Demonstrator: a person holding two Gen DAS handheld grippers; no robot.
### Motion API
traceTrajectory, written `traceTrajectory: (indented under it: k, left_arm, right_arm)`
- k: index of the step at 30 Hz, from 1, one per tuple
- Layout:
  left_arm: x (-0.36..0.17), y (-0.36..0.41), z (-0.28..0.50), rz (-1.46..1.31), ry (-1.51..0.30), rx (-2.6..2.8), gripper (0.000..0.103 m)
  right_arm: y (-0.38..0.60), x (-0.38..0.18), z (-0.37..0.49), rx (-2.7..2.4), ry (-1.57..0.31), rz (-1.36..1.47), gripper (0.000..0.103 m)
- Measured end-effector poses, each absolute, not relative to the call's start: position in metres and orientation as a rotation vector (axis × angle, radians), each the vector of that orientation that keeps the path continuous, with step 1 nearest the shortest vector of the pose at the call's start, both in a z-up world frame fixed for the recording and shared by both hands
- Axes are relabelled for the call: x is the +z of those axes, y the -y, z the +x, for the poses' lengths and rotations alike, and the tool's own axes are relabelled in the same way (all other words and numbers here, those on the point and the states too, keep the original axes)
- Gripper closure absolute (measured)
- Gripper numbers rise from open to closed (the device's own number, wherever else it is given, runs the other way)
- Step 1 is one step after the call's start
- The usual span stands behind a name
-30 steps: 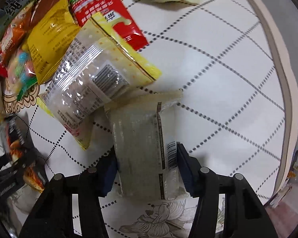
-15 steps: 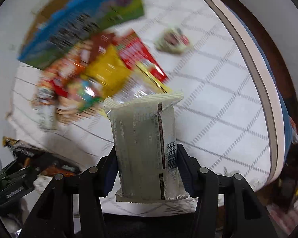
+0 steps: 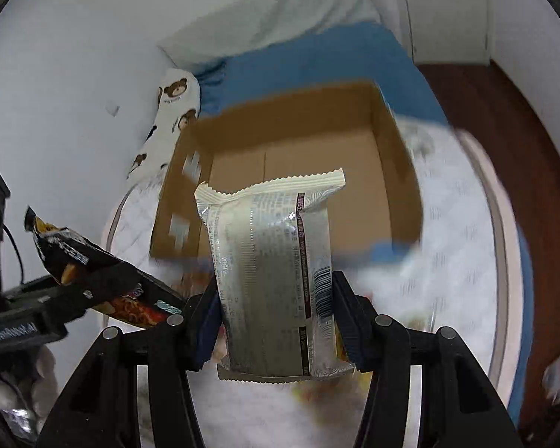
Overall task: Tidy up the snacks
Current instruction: 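Carry both packets into the cardboard box and open both tools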
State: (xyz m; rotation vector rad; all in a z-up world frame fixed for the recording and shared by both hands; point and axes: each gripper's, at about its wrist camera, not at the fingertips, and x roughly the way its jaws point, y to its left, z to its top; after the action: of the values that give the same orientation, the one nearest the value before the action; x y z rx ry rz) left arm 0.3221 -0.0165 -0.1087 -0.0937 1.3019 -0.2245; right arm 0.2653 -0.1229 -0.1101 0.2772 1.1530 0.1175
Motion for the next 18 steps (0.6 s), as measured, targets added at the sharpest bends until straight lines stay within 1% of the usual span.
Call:
traceTrajectory:
  k: [3,9,13,18]
  left_arm:
    - [-0.131,0.021,0.372,-0.073,-1.359,-0.206,0.019]
    - [-0.216,0.025,0.46,-0.094,-1.549,-0.192,0.019]
    - [-0.248,0.031,0.486,-0.075,-1.596,-0.184,0.019]
    - [-0.273,0.039,0.505,-0.064,-1.624,-0.194,0.019]
  right_arm:
    - [0.124,-0.127,0.32,0.123,-1.184,0.255,0.046]
    - [0.126,-0.189,0.399,0.115,-1.287,0.249,0.046]
    - [0.125,-0.233,0.424,0.098,-1.338,0.246,0.046]
    - [0.125,-0.261,0.445,0.088,-1.355,0.246,0.046]
